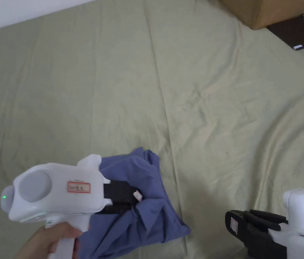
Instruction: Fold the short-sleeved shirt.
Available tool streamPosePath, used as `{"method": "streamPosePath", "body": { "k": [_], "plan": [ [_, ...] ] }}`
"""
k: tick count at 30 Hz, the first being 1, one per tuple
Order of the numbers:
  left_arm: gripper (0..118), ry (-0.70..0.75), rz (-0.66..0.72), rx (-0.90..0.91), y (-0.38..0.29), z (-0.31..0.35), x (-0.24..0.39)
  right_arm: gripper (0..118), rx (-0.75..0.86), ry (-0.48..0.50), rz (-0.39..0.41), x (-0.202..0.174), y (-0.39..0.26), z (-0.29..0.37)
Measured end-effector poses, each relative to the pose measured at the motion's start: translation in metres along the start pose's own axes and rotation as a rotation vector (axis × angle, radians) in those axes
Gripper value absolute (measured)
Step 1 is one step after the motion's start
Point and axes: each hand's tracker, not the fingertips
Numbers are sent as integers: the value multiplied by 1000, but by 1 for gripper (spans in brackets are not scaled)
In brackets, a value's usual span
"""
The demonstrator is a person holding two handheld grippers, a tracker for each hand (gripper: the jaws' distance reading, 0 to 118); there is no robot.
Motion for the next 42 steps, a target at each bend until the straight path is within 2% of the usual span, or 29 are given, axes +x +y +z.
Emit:
{"method": "streamPosePath", "body": {
  "k": [5,12,16,18,24,27,30,35,37,40,42],
  "plan": [
    [26,-53,7,-90,-5,-38,11,4,-14,1,0,1,0,-1],
    [26,-115,57,-119,-3,-61,23,4,-14,-9,1,1,3,-1],
    [26,-119,3,-121,-10,-63,33,4,-24,-14,9,-1,3,-5],
    [26,-135,2,-119,-14,-56,33,4,-30,-15,18,-7,6,-6],
    [26,-345,3,6,-28,17,21,4,-30,-15,57,-21,12,-5],
    [26,-269,-39,108,-41,61,9,4,-30,-19,80,-28,15,-7],
    [26,-176,-22,172,-58,91,-13,4,-29,-15,97,-36,16,-9],
    [26,-167,142,259,-93,114,-66,4,-31,15,137,-51,24,-18],
    [26,-160,208,281,-107,118,-89,4,-28,35,172,-62,30,-27],
    [26,-154,275,309,-127,120,-113,4,-32,31,294,-86,39,-54],
    [26,-158,302,317,-136,120,-123,4,-47,42,316,-100,45,-84]
  ]
}}
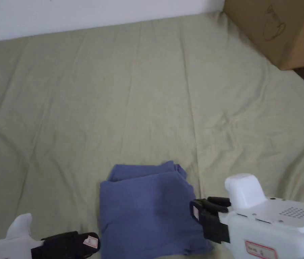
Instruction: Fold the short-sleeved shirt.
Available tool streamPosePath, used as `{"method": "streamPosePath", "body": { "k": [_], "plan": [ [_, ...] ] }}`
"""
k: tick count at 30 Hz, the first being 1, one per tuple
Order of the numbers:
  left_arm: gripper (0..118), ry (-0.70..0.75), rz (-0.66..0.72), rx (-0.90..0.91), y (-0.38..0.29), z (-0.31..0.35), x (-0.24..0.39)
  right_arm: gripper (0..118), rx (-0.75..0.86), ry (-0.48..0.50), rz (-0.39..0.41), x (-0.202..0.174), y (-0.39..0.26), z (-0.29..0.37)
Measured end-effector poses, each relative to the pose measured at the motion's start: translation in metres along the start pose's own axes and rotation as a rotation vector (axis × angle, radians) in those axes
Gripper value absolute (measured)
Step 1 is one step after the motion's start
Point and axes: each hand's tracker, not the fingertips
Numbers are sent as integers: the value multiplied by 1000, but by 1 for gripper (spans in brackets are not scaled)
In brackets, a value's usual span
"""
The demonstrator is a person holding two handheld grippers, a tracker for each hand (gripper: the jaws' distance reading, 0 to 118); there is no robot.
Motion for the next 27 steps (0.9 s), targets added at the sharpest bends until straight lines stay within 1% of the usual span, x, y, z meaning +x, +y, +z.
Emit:
{"method": "streamPosePath", "body": {
  "k": [2,3,4,6,7,9,10,11,12,13,16,19,22,25,27],
  "plan": [
    [26,-11,18,11,-3,3,-10,4,-36,20,8,-8,5,-32],
    [26,-15,26,15,0,4,-19,4,-72,6,27,-13,6,-49],
    [26,-18,27,19,2,5,-23,4,-94,-15,72,-17,5,-67],
    [26,-19,30,25,7,3,-28,4,-161,-124,140,-19,0,-99],
    [26,-19,28,24,10,1,-27,4,-203,-178,147,-18,-4,-111],
    [30,-31,23,28,19,-4,-29,4,-214,-126,58,-5,-10,-123],
    [44,-47,17,31,25,-8,-31,4,-185,-110,1,0,-9,-118],
    [81,-57,16,31,31,-12,-30,4,-176,-92,-42,3,-6,-113],
    [103,-57,17,23,35,-18,-31,4,-178,-83,-51,6,-6,-111],
    [108,-71,13,14,41,-24,-32,4,-180,-87,-31,9,-7,-111],
    [108,-115,-3,1,56,-42,-36,4,-184,-84,-17,6,-7,-113],
    [108,-106,-35,-40,64,-68,-38,4,-190,-93,-6,5,-5,-115],
    [109,-164,-100,-110,65,-96,-36,4,-188,-91,-23,5,-6,-114],
    [110,-209,-211,-131,68,-114,-34,4,-184,-89,-37,5,-7,-114],
    [110,-211,-205,-146,72,-123,-30,4,-183,-92,-41,5,-7,-114]
  ]
}}
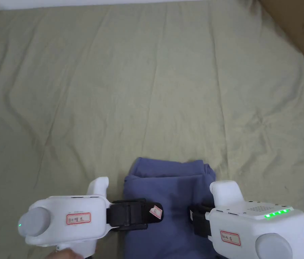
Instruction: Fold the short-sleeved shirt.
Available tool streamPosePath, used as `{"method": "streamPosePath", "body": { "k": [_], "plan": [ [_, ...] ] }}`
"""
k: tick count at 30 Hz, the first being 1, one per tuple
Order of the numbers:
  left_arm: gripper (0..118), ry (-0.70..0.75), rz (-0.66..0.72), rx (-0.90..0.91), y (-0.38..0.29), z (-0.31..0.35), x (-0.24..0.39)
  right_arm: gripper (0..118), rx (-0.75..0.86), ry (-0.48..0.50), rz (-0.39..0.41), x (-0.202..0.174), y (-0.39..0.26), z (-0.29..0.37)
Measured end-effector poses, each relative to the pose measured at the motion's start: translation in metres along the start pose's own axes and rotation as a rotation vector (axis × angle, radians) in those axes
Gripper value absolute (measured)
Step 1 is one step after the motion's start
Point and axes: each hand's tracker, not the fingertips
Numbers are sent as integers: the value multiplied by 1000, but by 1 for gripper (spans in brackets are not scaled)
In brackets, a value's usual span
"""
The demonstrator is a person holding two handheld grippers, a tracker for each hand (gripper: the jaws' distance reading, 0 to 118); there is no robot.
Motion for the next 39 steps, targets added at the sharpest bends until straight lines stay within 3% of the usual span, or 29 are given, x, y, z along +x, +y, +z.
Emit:
{"method": "streamPosePath", "body": {
  "k": [4,5,6,7,8,9,10,17,24,28,31,33,34,35,36,39],
  "plan": [
    [108,-79,43,-10,8,-8,-3,4,4,-18,2,-8,0,4],
    [97,-76,52,-4,9,-9,-4,4,9,-21,2,-9,0,6],
    [73,-24,61,9,11,-8,-4,4,15,-23,-1,-11,1,9],
    [35,89,66,21,12,-7,-6,4,18,-27,-6,-14,2,13],
    [27,74,97,12,11,-7,-10,4,32,-11,-19,-15,4,18],
    [26,-37,149,6,10,-3,-15,4,54,7,-40,-18,6,25],
    [25,-54,171,21,9,4,-15,4,68,11,-49,-22,8,32],
    [24,262,-57,10,10,116,-4,4,195,13,36,-58,19,84],
    [24,854,-67,11,23,273,-45,4,166,34,71,-78,11,79],
    [24,1173,-80,-72,33,320,-83,4,118,38,68,-90,8,66],
    [24,1297,-110,-135,35,329,-111,4,99,35,76,-94,8,61],
    [25,1285,-116,-129,33,328,-125,4,100,38,84,-96,9,62],
    [35,1281,-115,-124,31,326,-128,4,99,37,87,-97,10,63],
    [63,1346,-124,-108,30,323,-129,4,102,37,90,-98,11,64],
    [78,1418,-142,-107,30,326,-135,4,106,36,93,-98,12,65],
    [84,1324,-71,-22,29,346,-126,4,112,23,97,-93,15,70]
  ]
}}
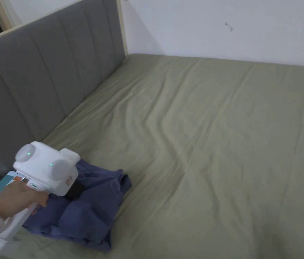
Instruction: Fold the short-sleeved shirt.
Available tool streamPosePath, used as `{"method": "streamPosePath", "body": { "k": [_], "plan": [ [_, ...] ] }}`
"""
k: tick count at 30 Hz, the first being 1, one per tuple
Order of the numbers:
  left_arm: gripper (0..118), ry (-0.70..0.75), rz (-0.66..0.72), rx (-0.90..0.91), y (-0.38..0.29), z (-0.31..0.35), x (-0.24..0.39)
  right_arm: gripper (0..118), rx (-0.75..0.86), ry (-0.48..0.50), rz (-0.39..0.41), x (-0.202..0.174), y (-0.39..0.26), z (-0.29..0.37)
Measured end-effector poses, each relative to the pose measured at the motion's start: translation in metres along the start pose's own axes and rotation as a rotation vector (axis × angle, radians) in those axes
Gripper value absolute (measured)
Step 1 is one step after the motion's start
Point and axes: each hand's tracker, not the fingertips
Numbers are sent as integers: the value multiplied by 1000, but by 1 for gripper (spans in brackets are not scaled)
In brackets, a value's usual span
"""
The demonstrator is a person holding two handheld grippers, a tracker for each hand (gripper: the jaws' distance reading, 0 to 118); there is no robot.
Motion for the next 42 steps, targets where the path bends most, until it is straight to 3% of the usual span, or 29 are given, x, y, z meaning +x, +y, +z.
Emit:
{"method": "streamPosePath", "body": {
  "k": [6,7,9,10,18,22,27,30,32,33,34,35,36,38,39,42],
  "plan": [
    [81,-140,212,208,-15,96,4,4,44,-2,-14,6,-1,20],
    [72,-167,223,264,-19,116,12,4,56,-5,-13,6,-1,25],
    [20,-206,236,378,-33,163,39,4,83,-5,-4,6,-1,37],
    [10,-234,256,428,-39,182,54,4,104,-6,-3,5,-1,45],
    [2,-332,235,726,-82,299,177,4,380,-57,51,-10,16,127],
    [2,-261,213,913,-99,354,227,4,537,-114,101,-17,19,166],
    [2,-209,196,1042,-118,403,269,4,708,-161,139,-28,14,212],
    [2,-257,214,1082,-124,415,282,4,770,-194,160,-30,9,232],
    [2,-232,227,1114,-128,421,289,5,811,-253,175,-31,6,243],
    [10,-215,243,1126,-129,424,291,7,835,-278,172,-30,5,248],
    [37,-200,253,1144,-131,426,291,18,857,-296,170,-28,4,252],
    [92,-202,249,1144,-132,429,290,38,876,-302,163,-25,2,255],
    [111,-203,246,1126,-130,431,289,60,884,-300,153,-22,2,258],
    [116,-214,234,1173,-134,433,288,110,897,-307,143,-18,2,261],
    [116,-198,236,1170,-133,436,291,118,905,-319,135,-16,2,262],
    [116,-172,246,1147,-132,441,295,118,957,-353,132,-16,-1,266]
  ]
}}
